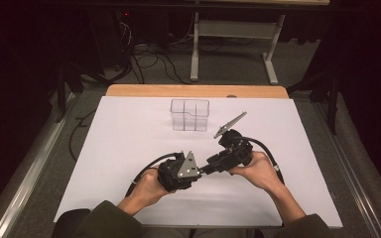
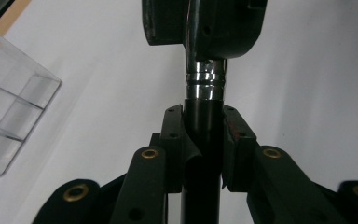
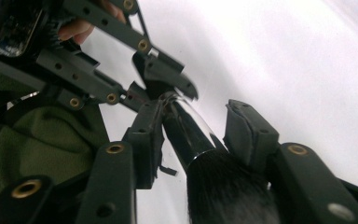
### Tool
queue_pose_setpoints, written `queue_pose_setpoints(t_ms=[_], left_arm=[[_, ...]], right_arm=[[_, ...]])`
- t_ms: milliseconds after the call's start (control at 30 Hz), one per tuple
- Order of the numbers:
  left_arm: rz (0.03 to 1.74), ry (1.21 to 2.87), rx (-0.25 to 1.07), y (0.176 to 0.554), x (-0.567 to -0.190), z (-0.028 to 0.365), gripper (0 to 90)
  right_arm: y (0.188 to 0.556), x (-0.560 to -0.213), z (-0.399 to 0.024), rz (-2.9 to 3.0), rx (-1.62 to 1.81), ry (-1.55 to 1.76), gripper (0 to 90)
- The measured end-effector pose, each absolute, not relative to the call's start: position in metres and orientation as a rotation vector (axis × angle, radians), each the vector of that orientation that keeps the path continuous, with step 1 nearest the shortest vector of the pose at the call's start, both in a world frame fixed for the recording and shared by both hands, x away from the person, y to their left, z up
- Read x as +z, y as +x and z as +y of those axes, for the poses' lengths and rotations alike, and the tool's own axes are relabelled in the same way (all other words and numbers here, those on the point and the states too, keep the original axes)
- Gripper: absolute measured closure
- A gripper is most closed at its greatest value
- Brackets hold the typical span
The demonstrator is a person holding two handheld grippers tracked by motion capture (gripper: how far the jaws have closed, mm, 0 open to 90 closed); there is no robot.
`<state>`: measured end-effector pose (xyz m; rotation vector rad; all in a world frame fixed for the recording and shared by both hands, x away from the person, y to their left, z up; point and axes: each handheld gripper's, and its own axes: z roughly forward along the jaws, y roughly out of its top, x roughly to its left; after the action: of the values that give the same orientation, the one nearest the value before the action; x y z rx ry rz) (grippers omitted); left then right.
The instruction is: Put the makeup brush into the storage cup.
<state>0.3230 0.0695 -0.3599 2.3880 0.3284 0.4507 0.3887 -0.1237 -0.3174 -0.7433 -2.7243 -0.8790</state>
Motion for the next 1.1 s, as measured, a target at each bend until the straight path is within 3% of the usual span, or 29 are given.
queue_pose_setpoints(t_ms=[467,800,1100], left_arm=[[0.444,2.37,0.375,0.329,-0.365,0.081,73.7],[0.537,2.324,0.341,0.332,-0.365,0.094,73.7],[0.624,2.228,0.32,0.335,-0.363,0.104,73.7]], right_arm=[[0.384,-0.303,-0.138,-2.794,-1.129,-0.81,44.8],[0.365,-0.287,-0.168,-2.85,-1.381,-0.933,41.8],[0.352,-0.302,-0.188,-2.847,-1.443,-1.041,40.7]])
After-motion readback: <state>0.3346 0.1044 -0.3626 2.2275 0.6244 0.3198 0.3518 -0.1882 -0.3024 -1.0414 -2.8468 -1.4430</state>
